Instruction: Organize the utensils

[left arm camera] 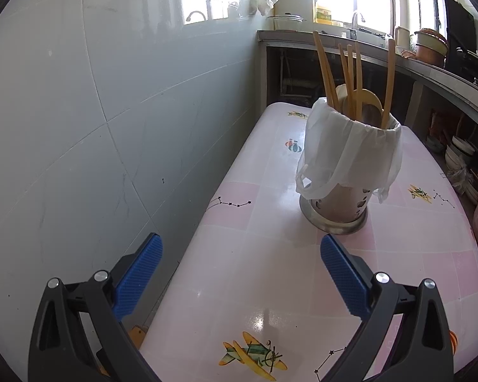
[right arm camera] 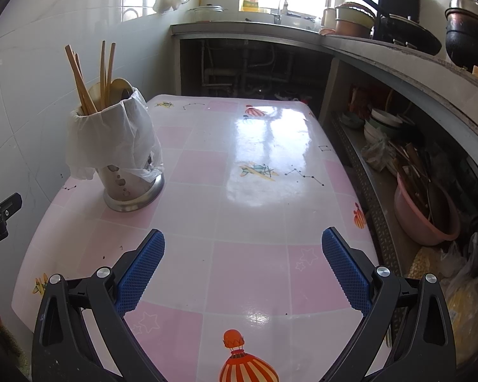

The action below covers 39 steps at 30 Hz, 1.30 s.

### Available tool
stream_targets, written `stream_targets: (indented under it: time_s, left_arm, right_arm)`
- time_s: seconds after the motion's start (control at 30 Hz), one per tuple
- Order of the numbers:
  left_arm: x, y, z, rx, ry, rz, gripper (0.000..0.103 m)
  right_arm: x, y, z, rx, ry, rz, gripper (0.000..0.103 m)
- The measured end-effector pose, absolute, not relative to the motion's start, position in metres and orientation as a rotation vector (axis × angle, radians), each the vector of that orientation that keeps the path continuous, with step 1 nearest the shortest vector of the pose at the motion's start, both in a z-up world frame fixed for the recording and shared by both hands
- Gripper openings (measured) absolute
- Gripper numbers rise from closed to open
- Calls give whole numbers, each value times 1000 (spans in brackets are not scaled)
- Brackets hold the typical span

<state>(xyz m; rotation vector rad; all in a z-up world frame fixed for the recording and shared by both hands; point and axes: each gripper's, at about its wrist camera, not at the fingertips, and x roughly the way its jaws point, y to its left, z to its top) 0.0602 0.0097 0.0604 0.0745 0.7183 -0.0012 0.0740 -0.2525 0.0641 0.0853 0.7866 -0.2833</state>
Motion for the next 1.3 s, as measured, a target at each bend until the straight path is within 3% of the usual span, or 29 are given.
stream_targets:
  time_s: [1.3]
  left_arm:
    - [59, 3, 63, 90, 709, -9, 97]
  right_arm:
    - [75, -252, 66, 88, 784, -279, 95]
